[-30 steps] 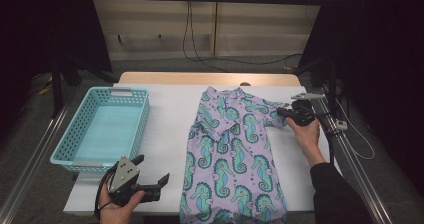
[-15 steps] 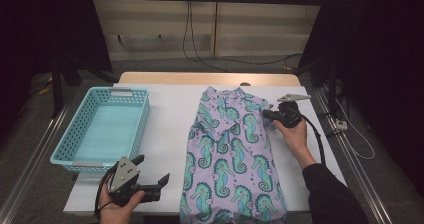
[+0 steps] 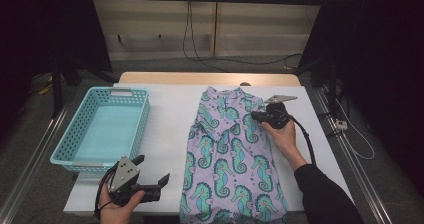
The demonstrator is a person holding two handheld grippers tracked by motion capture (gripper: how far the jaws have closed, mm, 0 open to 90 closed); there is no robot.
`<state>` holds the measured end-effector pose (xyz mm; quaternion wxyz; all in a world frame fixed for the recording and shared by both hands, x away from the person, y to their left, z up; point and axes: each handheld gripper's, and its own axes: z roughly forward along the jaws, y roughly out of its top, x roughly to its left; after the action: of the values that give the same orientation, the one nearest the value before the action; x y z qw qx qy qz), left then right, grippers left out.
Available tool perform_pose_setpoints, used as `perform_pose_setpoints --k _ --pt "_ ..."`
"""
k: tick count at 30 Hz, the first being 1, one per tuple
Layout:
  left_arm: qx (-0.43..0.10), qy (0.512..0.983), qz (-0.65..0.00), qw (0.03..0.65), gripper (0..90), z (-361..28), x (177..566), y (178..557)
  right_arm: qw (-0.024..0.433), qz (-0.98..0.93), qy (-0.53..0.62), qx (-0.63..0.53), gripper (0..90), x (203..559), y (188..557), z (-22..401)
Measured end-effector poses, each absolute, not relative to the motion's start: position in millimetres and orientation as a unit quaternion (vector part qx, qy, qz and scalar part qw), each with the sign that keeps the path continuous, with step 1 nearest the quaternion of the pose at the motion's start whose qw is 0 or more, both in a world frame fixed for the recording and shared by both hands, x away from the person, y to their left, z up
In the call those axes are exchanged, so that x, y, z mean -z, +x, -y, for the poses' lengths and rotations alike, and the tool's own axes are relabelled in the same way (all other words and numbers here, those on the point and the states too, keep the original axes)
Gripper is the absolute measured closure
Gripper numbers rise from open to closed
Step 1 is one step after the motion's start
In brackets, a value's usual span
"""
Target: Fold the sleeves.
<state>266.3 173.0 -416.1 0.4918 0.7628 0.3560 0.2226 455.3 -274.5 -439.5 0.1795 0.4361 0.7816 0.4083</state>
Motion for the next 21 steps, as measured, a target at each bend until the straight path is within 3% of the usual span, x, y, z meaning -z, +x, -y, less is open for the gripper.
perform_pose_setpoints --k 21 --pt "-0.219 0.765 -0.353 0.491 4.8 -172.5 416.1 266.1 0.153 -0.817 0.414 -0.371 86.0 462.2 455.9 251.9"
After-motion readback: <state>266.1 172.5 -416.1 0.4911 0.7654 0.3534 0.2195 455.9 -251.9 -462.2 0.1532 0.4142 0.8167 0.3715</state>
